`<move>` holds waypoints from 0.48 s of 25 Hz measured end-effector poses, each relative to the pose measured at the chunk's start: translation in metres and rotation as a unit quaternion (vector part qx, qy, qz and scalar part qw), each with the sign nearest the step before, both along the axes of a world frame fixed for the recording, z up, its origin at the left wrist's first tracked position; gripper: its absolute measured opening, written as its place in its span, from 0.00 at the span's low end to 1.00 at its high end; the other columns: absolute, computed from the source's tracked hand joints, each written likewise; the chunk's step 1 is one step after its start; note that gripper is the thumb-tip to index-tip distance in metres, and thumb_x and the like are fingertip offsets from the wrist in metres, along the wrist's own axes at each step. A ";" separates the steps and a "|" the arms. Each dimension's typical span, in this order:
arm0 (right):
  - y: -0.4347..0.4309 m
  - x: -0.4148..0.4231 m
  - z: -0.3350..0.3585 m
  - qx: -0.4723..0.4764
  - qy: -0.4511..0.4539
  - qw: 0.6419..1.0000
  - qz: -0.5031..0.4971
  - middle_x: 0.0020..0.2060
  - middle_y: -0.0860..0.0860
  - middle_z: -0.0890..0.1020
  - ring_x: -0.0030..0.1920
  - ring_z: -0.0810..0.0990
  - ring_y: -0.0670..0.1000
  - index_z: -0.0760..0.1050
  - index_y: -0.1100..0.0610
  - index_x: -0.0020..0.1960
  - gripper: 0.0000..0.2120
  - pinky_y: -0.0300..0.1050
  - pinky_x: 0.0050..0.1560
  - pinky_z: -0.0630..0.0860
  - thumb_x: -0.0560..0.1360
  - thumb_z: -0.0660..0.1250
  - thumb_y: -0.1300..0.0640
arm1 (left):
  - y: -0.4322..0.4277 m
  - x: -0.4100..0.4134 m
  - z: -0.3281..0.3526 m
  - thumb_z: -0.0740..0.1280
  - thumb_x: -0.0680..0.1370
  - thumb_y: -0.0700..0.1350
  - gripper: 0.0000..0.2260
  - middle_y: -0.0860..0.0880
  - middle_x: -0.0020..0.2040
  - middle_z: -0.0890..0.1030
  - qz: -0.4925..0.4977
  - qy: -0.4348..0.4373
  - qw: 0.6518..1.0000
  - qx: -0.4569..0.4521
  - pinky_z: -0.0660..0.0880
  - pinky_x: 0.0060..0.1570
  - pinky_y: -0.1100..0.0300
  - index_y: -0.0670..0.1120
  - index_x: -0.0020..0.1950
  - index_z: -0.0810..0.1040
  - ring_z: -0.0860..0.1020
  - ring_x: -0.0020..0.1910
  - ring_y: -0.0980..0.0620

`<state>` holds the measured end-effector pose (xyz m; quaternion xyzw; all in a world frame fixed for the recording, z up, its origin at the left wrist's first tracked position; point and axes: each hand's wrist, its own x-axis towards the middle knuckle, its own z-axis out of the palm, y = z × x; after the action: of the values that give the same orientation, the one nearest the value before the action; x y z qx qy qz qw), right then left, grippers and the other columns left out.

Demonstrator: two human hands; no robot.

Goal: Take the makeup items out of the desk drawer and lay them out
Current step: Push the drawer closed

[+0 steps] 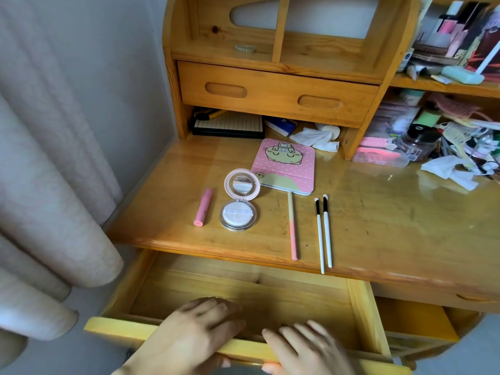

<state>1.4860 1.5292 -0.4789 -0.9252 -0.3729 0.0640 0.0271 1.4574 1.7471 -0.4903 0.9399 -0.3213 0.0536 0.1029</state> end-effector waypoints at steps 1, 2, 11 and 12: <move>-0.021 -0.007 -0.006 0.010 -0.077 0.997 0.004 0.34 0.41 0.81 0.36 0.81 0.43 0.82 0.43 0.47 0.21 0.39 0.40 0.79 0.64 0.57 0.36 | -0.001 0.003 0.002 0.59 0.73 0.64 0.21 0.54 0.56 0.82 0.000 -0.003 1.000 0.007 0.79 0.49 0.63 0.55 0.59 0.76 0.80 0.53 0.55; -0.023 -0.008 -0.009 0.045 -0.111 0.993 -0.017 0.34 0.41 0.81 0.37 0.81 0.43 0.82 0.43 0.46 0.21 0.39 0.40 0.79 0.64 0.57 0.36 | 0.001 0.006 -0.004 0.59 0.73 0.64 0.21 0.54 0.56 0.82 -0.008 -0.015 1.000 0.007 0.78 0.49 0.63 0.55 0.58 0.77 0.80 0.53 0.55; -0.020 0.017 -0.031 0.090 -0.198 0.976 -0.009 0.39 0.44 0.80 0.44 0.74 0.49 0.80 0.48 0.50 0.21 0.47 0.47 0.66 0.64 0.62 0.39 | -0.003 0.020 -0.010 0.68 0.68 0.63 0.23 0.54 0.57 0.80 0.044 -0.062 0.997 0.014 0.66 0.59 0.57 0.53 0.59 0.76 0.78 0.58 0.52; -0.019 0.019 -0.035 0.102 -0.207 0.973 -0.010 0.39 0.45 0.80 0.44 0.73 0.50 0.80 0.49 0.50 0.21 0.47 0.47 0.65 0.64 0.62 0.40 | -0.004 0.021 -0.010 0.69 0.68 0.62 0.23 0.54 0.57 0.80 0.051 -0.062 0.997 0.014 0.66 0.60 0.57 0.53 0.59 0.76 0.77 0.58 0.51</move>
<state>1.5046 1.5098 -0.5137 -0.9145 -0.3656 -0.1674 0.0438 1.4786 1.7436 -0.5000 0.9512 -0.2793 0.1127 0.0672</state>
